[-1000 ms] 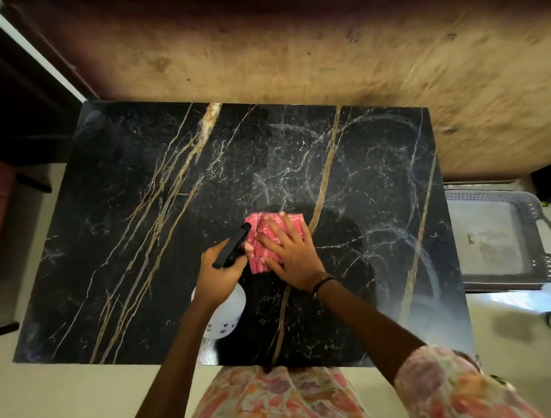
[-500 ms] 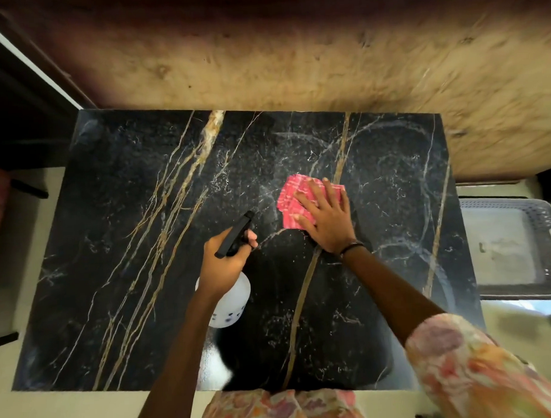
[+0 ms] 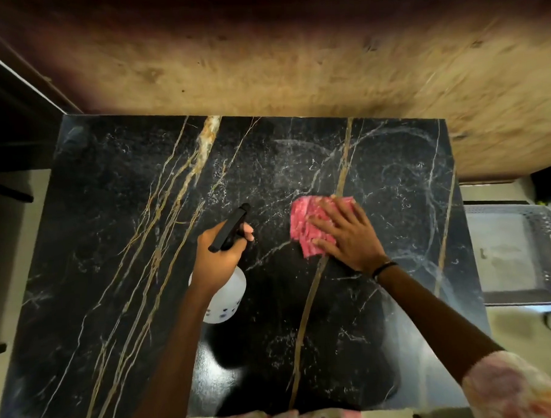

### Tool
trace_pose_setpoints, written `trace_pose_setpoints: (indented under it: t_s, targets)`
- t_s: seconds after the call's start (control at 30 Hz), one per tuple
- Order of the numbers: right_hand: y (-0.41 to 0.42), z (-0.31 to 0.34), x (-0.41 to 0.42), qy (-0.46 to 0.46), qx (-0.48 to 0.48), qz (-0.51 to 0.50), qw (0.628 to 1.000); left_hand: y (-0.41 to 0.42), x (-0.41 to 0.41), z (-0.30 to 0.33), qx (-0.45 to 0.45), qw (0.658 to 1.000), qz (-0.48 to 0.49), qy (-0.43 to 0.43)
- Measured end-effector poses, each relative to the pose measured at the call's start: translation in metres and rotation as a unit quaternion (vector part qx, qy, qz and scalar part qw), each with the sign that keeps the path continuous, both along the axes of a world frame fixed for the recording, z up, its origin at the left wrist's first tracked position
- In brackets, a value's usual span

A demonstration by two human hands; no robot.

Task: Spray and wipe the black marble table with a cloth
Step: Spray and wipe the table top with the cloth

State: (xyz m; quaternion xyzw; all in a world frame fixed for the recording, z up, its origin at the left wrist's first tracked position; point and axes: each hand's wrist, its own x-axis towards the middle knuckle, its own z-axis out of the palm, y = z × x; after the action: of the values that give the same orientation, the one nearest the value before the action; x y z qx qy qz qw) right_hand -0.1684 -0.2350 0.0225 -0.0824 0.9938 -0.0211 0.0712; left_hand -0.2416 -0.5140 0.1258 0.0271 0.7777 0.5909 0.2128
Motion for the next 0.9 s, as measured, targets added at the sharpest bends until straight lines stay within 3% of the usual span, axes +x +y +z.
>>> trace_pose_setpoints:
  t_s: [0.13, 0.23, 0.4, 0.53, 0.73, 0.9]
  targets:
    - [-0.009, 0.006, -0.058, -0.029, -0.013, -0.123, 0.992, 0.004, -0.012, 0.000, -0.002, 1.000, 0.000, -0.011]
    - [-0.049, 0.005, -0.100, -0.026, -0.012, -0.147, 0.989, 0.007, -0.023, 0.001, -0.005, 1.000, 0.001, -0.014]
    - [-0.107, 0.002, -0.096, -0.006, -0.025, -0.023, 0.999, 0.013, -0.038, -0.003, -0.027, 0.999, 0.018, -0.021]
    - [-0.063, -0.006, -0.055, -0.004, -0.021, 0.050, 0.999, 0.018, -0.049, -0.001, -0.015, 1.000, -0.001, -0.017]
    - [0.018, 0.004, -0.081, -0.032, -0.001, -0.103, 0.994, 0.030, -0.068, -0.002, -0.004, 1.000, -0.020, -0.010]
    - [-0.008, 0.012, -0.168, -0.053, -0.032, -0.202, 0.977, 0.039, -0.085, -0.001, -0.017, 0.999, -0.029, -0.008]
